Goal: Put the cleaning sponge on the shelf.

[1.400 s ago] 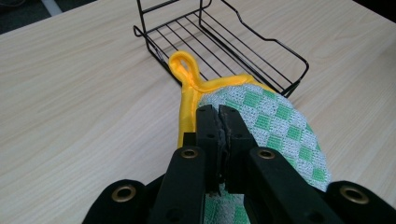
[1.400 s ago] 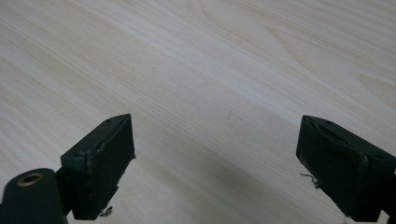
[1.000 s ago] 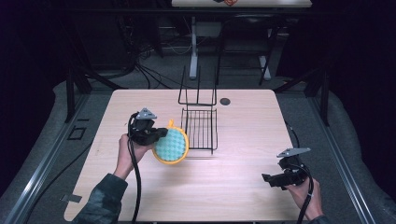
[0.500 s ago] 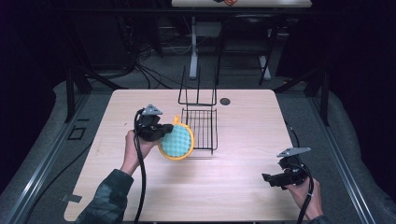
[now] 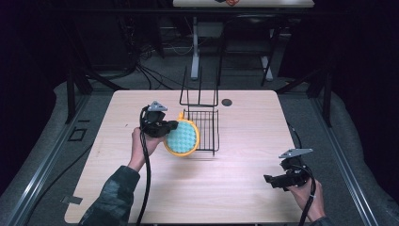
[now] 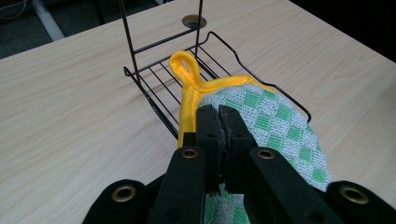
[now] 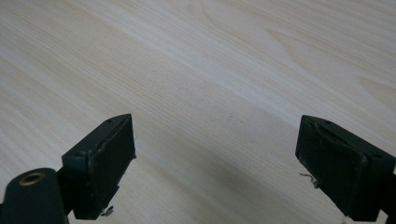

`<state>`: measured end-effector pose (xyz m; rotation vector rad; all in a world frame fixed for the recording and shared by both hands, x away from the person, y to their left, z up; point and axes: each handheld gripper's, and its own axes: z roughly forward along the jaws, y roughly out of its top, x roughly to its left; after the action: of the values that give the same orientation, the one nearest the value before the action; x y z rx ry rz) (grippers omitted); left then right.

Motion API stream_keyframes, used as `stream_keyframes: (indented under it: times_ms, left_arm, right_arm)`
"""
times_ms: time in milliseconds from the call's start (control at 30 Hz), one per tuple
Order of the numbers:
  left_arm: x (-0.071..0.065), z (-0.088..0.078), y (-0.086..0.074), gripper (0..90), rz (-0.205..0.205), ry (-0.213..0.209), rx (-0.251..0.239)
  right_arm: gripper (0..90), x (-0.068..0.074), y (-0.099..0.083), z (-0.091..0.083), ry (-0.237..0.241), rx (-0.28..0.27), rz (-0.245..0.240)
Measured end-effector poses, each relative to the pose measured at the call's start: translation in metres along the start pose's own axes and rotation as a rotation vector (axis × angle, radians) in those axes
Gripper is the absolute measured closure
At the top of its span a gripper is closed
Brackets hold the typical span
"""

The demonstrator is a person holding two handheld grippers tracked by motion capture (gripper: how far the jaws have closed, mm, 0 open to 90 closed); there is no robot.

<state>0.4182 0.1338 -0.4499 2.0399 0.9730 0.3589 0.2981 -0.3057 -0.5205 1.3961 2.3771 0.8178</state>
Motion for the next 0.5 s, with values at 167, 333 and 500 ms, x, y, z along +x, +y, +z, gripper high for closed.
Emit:
stream_keyframes:
  times_ms: [167,333,500]
  left_arm:
    - [0.002,0.007,0.004,87.8,-0.018,-0.004,-0.019]
    - [0.003,0.014,0.006,87.8,-0.027,-0.014,-0.019]
    - [0.004,0.023,0.007,87.8,-0.043,-0.030,-0.026]
  right_arm:
    - [11.5,0.000,0.000,0.000,0.000,0.005,-0.002]
    - [11.4,0.000,0.000,0.001,0.002,0.004,-0.001]
    - [11.5,0.000,-0.001,0.001,0.005,0.007,0.004]
